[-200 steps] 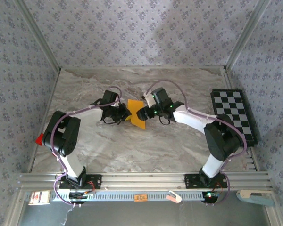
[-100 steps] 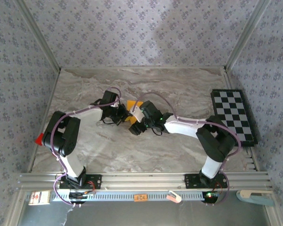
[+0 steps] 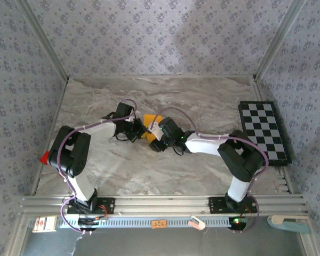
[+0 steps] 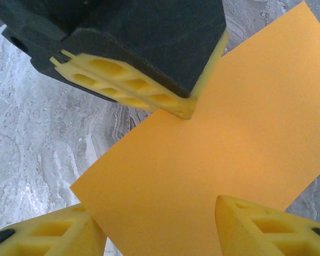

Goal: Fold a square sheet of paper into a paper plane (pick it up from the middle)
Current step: Third fold the triangle at the center of the table.

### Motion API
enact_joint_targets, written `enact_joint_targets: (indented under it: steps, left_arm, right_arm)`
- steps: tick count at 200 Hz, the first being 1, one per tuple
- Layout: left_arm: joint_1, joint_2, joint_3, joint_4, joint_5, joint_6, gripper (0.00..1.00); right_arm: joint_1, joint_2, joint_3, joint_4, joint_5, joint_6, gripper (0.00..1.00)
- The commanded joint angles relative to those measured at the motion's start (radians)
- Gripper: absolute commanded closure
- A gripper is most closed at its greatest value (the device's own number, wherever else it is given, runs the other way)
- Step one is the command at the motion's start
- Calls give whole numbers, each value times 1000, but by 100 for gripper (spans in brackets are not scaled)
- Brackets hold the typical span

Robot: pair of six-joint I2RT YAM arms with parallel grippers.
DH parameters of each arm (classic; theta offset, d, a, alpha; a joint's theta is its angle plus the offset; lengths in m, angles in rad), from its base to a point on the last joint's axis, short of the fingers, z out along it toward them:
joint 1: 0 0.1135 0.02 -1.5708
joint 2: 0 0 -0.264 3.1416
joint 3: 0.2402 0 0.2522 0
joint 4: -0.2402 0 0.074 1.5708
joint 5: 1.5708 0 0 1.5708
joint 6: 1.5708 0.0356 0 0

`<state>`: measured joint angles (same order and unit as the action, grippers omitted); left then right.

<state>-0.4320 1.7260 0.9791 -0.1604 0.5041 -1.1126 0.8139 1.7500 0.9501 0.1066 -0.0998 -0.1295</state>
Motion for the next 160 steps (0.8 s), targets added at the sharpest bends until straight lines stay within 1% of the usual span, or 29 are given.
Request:
enact_joint_targets:
  steps: [1, 27, 47, 66, 88, 121, 160]
  left_arm:
    - [-1, 1, 36, -29, -2, 2, 100]
    - [-1, 3, 36, -32, -1, 4, 100]
    - [-2, 4, 35, -31, 1, 5, 100]
    - [-2, 5, 36, -28, 2, 5, 100]
    - [-4, 4, 36, -28, 2, 6, 100]
    - [-5, 4, 35, -28, 2, 4, 100]
    - [-5, 5, 32, -27, 1, 4, 100]
  right_arm:
    - [-3, -36, -14, 25, 22, -15, 48]
    - [-5, -44, -16, 39, 28, -10, 56]
    - [-7, -37, -8, 35, 8, -10, 60]
    - [-7, -25, 5, 21, -9, -9, 60]
    - [-7, -20, 15, 9, -21, -7, 66]
    - [-7, -20, 21, 3, -36, -11, 67]
    - [-7, -15, 30, -7, -42, -12, 63]
